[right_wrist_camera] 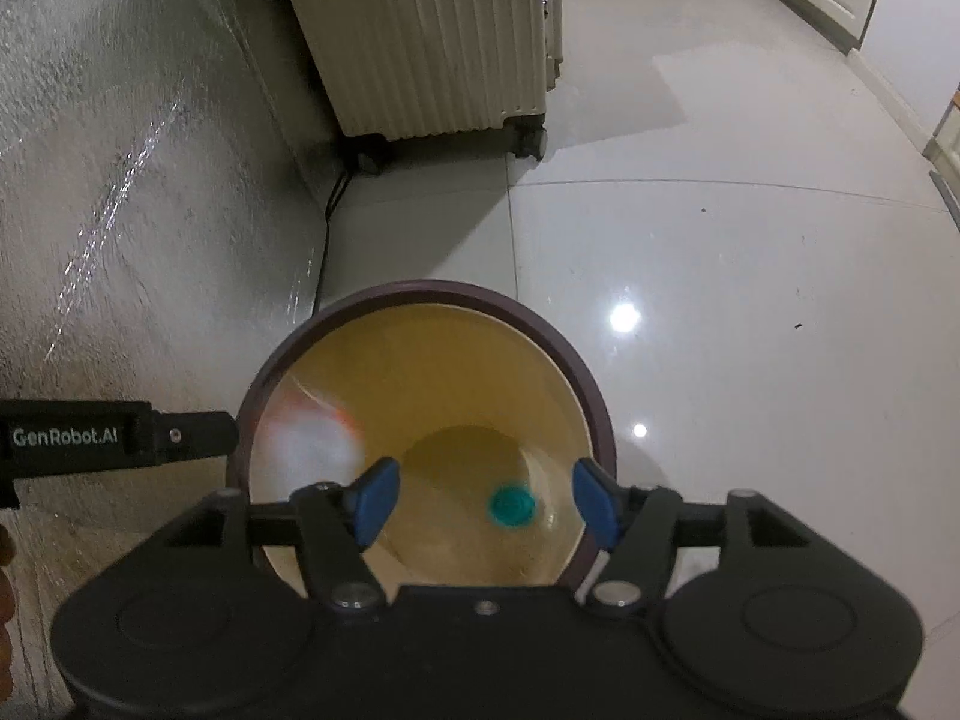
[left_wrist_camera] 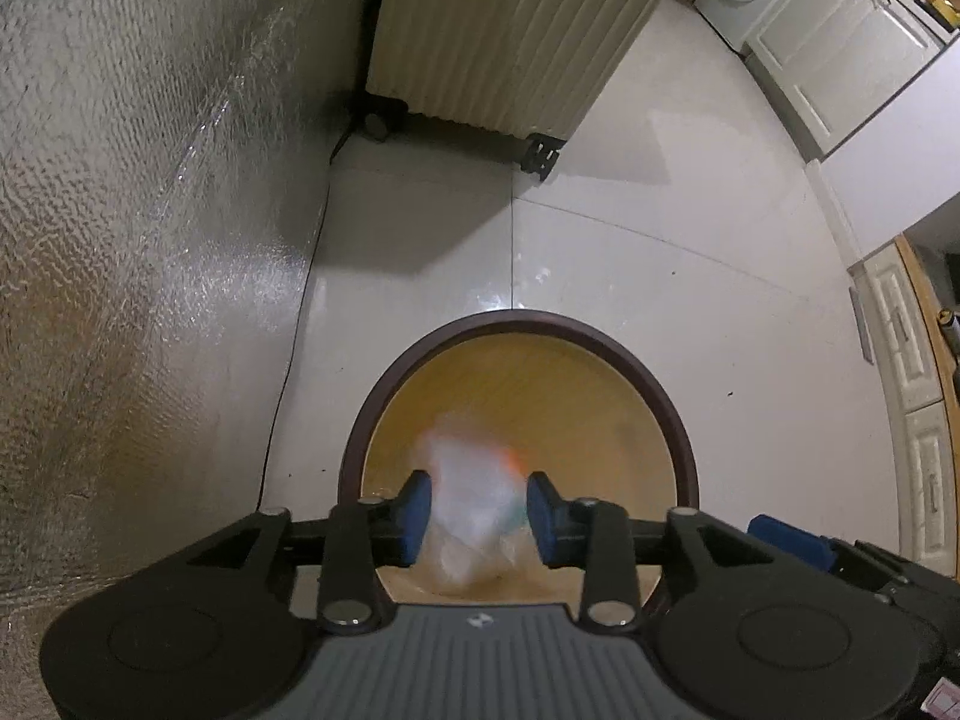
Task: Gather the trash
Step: 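Open both tools to drop the cap and bag into the bin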
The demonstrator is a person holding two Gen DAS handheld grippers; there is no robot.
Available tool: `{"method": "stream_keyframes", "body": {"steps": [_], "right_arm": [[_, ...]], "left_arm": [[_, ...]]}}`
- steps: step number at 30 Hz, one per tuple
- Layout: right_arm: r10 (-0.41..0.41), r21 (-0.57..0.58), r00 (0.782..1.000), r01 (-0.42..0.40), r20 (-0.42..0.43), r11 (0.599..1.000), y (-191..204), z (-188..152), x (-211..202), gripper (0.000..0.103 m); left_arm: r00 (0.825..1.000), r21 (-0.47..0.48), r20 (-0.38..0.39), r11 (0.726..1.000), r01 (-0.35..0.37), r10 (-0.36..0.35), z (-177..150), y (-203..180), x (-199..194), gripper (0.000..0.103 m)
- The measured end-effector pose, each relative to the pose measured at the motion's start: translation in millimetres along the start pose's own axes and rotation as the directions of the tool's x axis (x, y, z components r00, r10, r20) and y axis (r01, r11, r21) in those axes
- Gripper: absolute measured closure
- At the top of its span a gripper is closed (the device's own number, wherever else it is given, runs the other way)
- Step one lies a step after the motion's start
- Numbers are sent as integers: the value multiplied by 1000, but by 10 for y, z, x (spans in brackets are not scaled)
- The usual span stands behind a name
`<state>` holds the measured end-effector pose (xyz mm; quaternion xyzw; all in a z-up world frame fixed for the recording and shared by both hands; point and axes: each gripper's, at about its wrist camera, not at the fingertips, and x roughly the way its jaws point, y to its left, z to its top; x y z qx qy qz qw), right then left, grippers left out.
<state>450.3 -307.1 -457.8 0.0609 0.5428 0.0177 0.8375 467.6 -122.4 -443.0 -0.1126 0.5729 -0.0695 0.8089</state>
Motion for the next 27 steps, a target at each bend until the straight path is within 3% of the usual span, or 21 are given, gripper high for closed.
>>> {"method": "stream_keyframes", "body": {"steps": [10,15,24,27], "right_arm": [[-15,-6,1000,15,-19,1000,-47,-19,-14,36],[-27,7,999,28,-31,1000,-110,-57,-47,33],[-41,22,999,42,-31,999,-231,-127,-200,15],[-46,23,998,47,-30,999,-255,-174,-260,7]], "left_arm": [[995,57,-60,995,-81,85,-58,17,49,44],[991,70,-56,990,-120,124,-77,39,-19,24],[979,79,-50,978,-191,195,-156,127,-193,2],[978,83,-51,977,-197,201,-200,130,-270,0]]}}
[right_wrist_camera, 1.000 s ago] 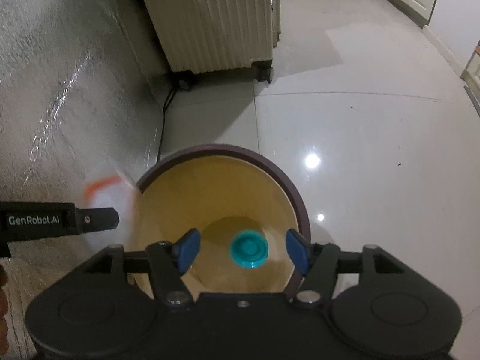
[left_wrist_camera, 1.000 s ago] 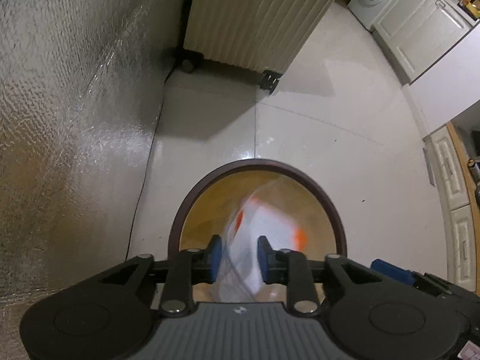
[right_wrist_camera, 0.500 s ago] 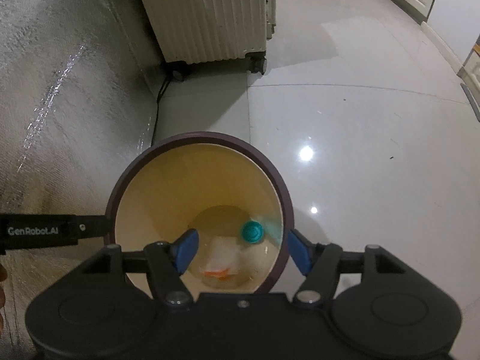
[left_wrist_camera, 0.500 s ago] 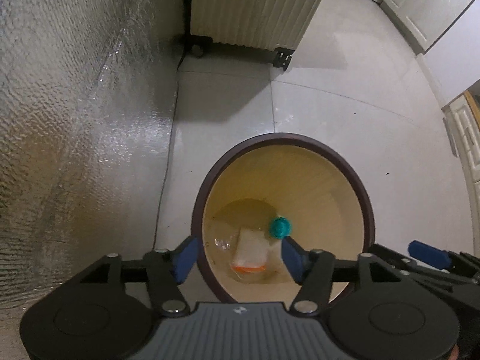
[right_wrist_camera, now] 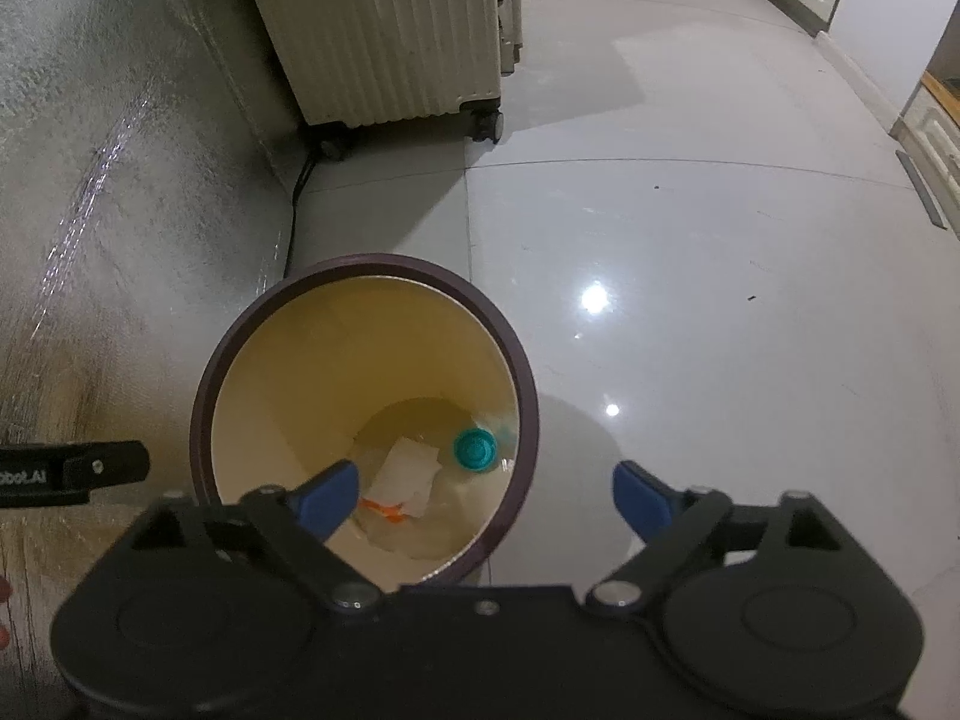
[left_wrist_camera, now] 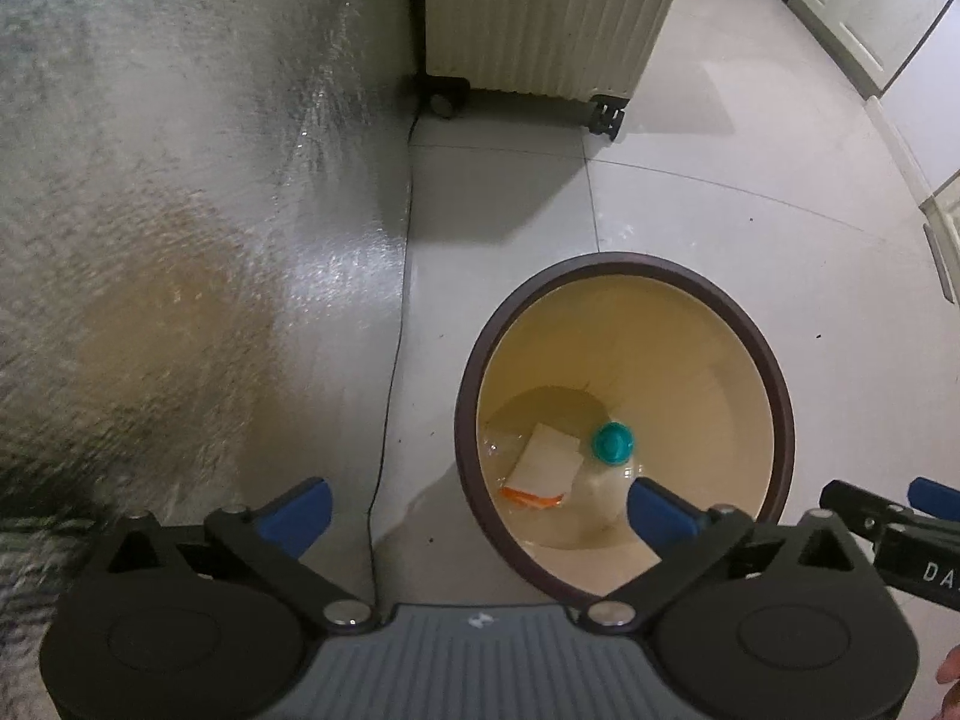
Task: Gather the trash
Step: 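Open both tools to drop the cap and bag into the bin, then move both tools back to the trash on the table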
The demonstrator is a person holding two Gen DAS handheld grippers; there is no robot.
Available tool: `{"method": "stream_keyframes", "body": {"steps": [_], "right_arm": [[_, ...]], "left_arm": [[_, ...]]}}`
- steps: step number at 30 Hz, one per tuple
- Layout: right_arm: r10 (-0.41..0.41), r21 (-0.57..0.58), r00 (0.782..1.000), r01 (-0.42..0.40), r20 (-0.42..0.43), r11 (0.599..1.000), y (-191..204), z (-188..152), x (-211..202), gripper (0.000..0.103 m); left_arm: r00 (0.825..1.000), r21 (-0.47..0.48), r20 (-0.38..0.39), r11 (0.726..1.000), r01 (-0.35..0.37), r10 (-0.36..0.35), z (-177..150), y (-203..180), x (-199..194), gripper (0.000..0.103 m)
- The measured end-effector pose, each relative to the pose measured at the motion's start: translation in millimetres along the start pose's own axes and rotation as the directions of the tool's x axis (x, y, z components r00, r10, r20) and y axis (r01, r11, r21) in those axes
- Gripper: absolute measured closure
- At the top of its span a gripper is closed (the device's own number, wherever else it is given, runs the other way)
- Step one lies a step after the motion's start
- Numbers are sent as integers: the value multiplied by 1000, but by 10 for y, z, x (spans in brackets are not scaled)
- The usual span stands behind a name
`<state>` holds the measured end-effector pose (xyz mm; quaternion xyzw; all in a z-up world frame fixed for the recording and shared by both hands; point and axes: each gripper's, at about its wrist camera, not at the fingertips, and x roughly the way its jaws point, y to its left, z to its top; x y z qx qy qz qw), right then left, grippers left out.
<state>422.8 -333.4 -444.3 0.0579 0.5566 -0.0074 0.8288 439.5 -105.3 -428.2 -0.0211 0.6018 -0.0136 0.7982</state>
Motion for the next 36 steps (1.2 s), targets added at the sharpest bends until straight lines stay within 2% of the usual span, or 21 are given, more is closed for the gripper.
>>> {"method": "stream_keyframes", "body": {"steps": [2,9,12,22,29,36], "right_arm": [[-9,1,1000,9,0,1000,-12,-27,-51,0],[-74,11,996,74,40,997,-46,-123,-436,0],[-89,8,994,89,67,996,-51,-161,-717,0],[-106,47,971,98,214,994,-133,-364,-1939,0],[-136,92,930,111,342,990,-258,-589,-2833,0],[-141,111,868,100,475,989,-269,-693,-3656,0]], "left_arm": [[1000,8,2,1000,-3,3,-35,-11,-54,0],[997,48,80,999,-5,1,-143,-115,-481,0],[991,54,129,998,9,-16,-181,-161,-752,0],[974,95,222,995,31,-52,-495,-350,-1681,0],[930,109,352,992,67,-102,-668,-422,-2530,0],[864,136,486,988,74,-132,-895,-430,-3331,0]]}}
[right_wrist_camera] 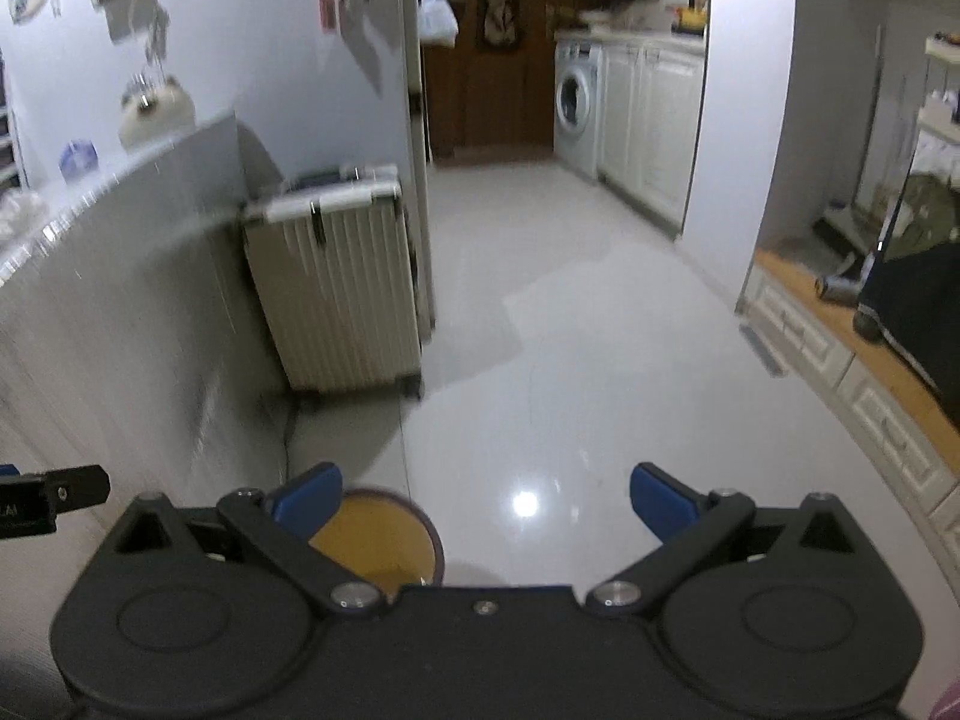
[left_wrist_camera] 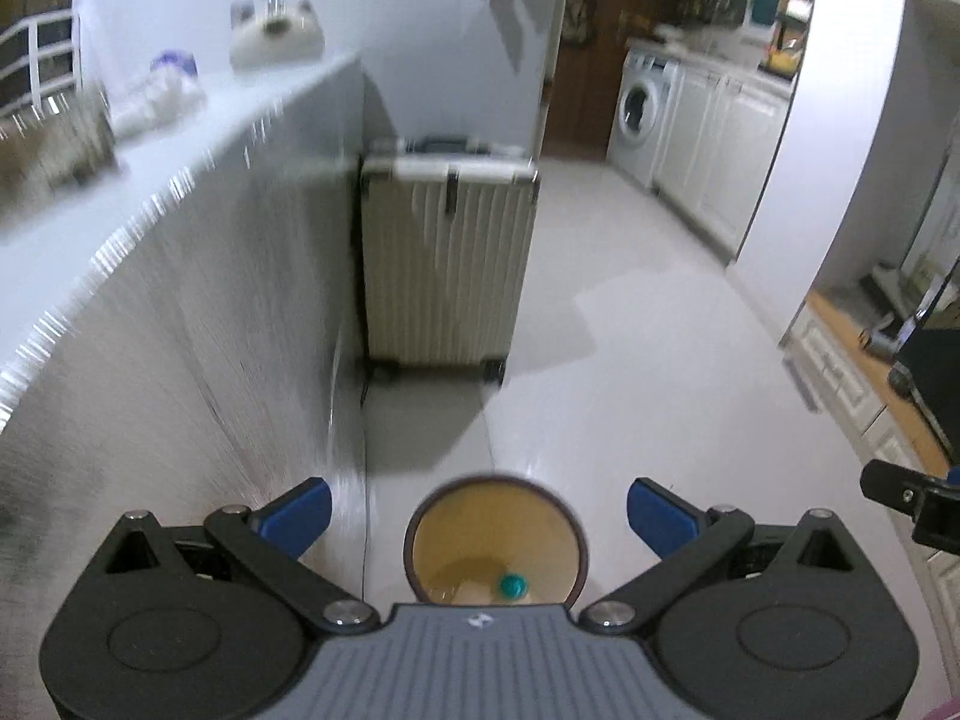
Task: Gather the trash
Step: 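Move both tools back to the trash on the table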
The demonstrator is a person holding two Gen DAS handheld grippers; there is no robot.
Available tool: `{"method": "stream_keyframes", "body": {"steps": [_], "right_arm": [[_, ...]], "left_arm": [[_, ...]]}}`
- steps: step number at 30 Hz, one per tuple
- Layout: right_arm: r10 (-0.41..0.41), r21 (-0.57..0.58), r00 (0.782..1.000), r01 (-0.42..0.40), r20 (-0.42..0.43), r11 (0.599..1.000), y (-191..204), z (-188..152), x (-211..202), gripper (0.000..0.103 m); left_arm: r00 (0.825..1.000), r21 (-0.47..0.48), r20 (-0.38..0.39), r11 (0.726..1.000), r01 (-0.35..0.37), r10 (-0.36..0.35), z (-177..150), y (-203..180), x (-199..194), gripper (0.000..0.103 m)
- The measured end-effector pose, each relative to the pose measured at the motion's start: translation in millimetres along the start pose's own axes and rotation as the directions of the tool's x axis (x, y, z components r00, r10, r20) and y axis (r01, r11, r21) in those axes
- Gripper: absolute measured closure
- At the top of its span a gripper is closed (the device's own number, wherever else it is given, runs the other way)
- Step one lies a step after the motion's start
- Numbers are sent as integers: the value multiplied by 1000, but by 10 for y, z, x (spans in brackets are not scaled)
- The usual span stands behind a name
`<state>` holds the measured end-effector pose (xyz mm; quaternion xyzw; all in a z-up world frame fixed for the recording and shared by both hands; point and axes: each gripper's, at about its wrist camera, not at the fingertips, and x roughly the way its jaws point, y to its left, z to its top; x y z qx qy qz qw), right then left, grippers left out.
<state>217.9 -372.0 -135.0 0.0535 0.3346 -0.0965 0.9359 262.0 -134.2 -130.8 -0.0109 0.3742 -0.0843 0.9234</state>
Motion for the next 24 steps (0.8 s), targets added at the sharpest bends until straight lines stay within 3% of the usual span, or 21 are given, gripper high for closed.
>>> {"method": "stream_keyframes", "body": {"steps": [7,15,21,24], "right_arm": [[18,0,991,-18,133,1000,139,179,-645,0],[83,-46,967,-75,241,996,498,316,-1069,0],[149,-72,937,-133,316,989,833,419,-1259,0],[197,-93,927,-177,319,980,1029,479,-1293,0]], "left_arm": [[987,25,160,999,28,-31,146,43,-845,0],[953,9,300,999,-52,47,261,363,-1571,0],[926,-35,357,993,-115,120,288,736,-1917,0],[922,-54,365,992,-118,130,295,981,-2002,0]]}}
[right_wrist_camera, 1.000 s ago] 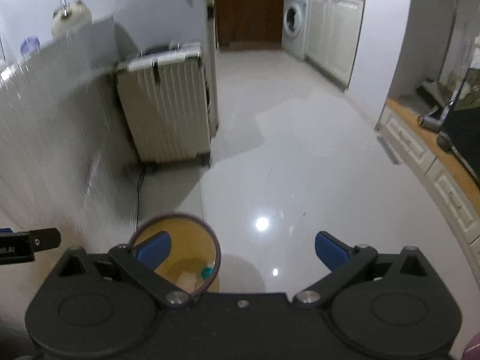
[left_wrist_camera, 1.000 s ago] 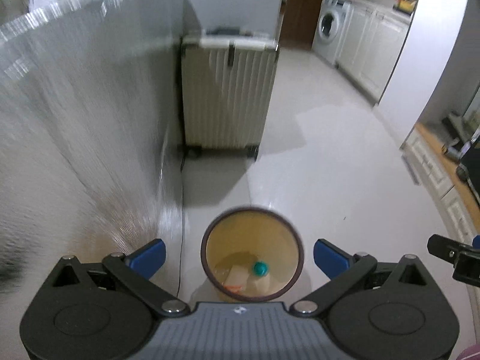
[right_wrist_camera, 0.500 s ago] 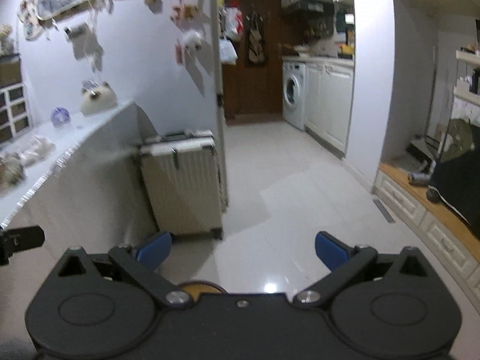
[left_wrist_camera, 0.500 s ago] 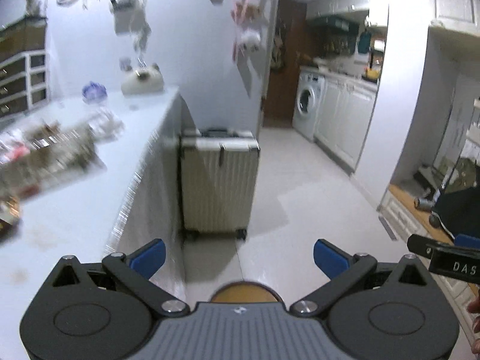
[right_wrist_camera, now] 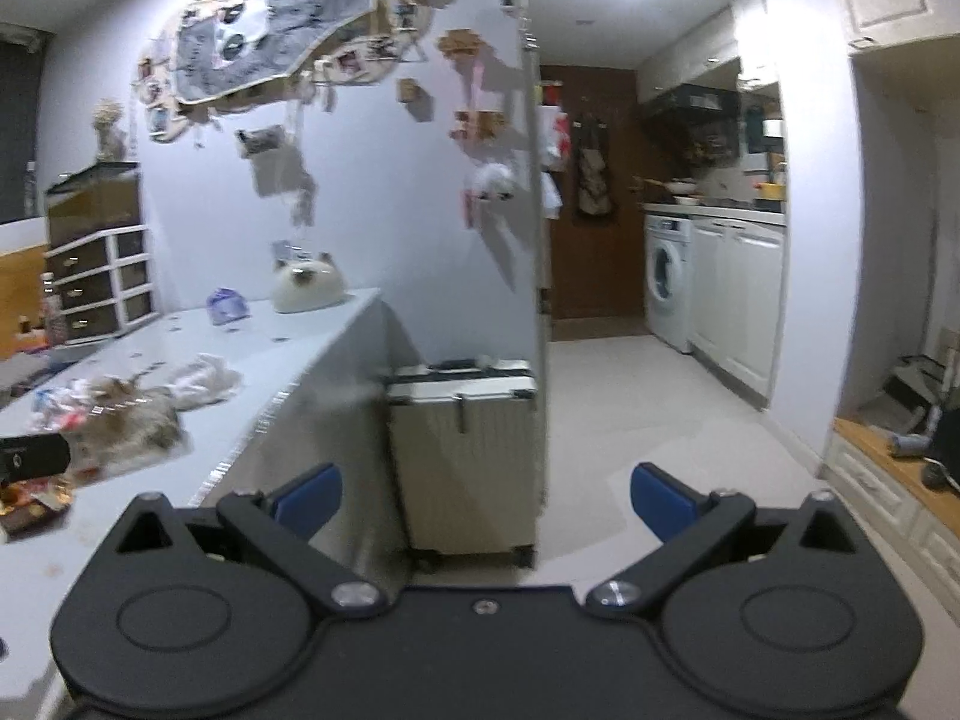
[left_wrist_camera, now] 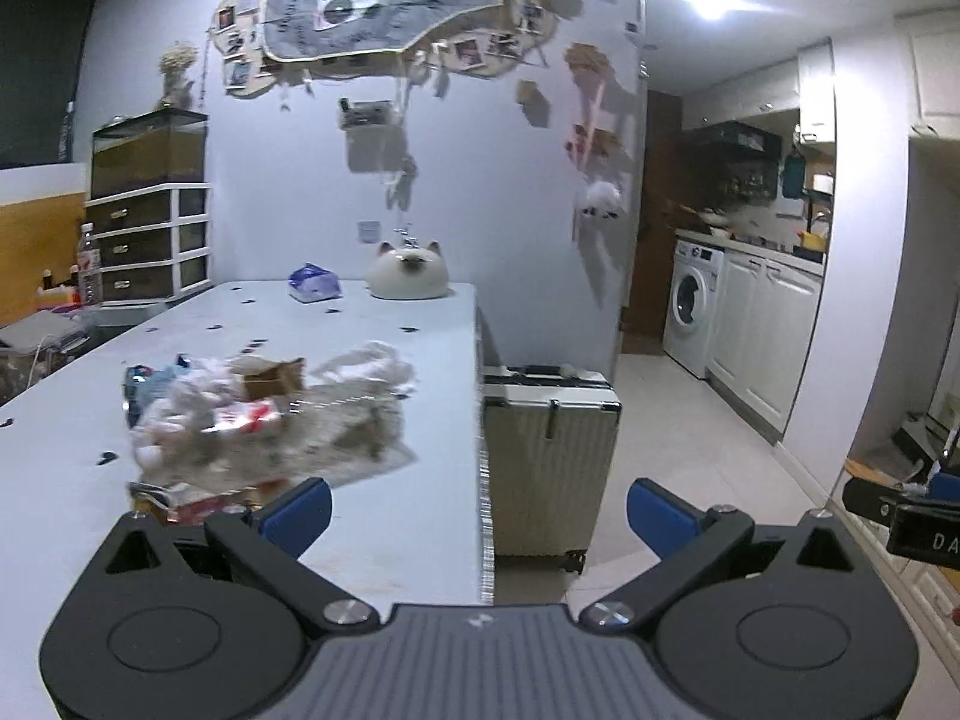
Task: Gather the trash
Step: 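Move both tools back to the trash on the table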
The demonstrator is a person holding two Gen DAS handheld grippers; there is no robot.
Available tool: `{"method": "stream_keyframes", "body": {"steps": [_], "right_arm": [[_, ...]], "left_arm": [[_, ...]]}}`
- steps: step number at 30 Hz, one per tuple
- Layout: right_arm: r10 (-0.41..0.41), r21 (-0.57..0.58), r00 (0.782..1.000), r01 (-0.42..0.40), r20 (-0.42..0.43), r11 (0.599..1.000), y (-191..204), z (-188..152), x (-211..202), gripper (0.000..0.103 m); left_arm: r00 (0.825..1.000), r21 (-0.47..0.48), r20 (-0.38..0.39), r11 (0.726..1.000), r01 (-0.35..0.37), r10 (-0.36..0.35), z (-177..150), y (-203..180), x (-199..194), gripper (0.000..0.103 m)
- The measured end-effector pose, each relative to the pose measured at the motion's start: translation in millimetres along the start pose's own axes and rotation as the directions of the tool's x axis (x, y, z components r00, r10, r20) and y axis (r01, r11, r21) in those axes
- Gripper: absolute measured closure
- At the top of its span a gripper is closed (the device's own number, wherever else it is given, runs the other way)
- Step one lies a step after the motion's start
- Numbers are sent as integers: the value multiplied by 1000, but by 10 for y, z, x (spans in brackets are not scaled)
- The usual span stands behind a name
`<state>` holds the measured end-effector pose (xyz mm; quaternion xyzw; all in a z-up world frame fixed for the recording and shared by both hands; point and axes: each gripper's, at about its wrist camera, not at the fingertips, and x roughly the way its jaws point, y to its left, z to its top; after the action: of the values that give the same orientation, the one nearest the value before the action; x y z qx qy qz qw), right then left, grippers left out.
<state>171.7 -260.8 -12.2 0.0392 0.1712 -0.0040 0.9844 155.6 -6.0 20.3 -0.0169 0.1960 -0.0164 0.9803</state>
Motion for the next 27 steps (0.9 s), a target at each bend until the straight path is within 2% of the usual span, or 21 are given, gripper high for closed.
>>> {"method": "stream_keyframes", "body": {"steps": [8,14,18,20,24,27], "right_arm": [[124,-70,992,-124,-11,990,687,127,266,0],[251,-88,965,-257,-73,962,1286,158,499,0],[339,-97,932,-352,-126,931,1745,121,648,0],[386,-129,909,-406,-157,905,2015,68,683,0],[448,-228,868,-491,-215,841,2566,-80,687,0],[464,-327,853,-521,-241,788,2970,-202,661,0]], "left_arm": [[996,23,19,996,-90,90,103,689,-65,0],[990,-13,0,990,-144,144,85,1213,-30,0],[988,-60,-14,986,-154,153,10,1519,-85,0],[985,-79,-19,982,-173,172,-27,1680,-131,0],[981,-116,-12,974,-193,193,-55,1975,-226,0],[977,-125,-13,969,-211,211,-72,2172,-239,0]]}}
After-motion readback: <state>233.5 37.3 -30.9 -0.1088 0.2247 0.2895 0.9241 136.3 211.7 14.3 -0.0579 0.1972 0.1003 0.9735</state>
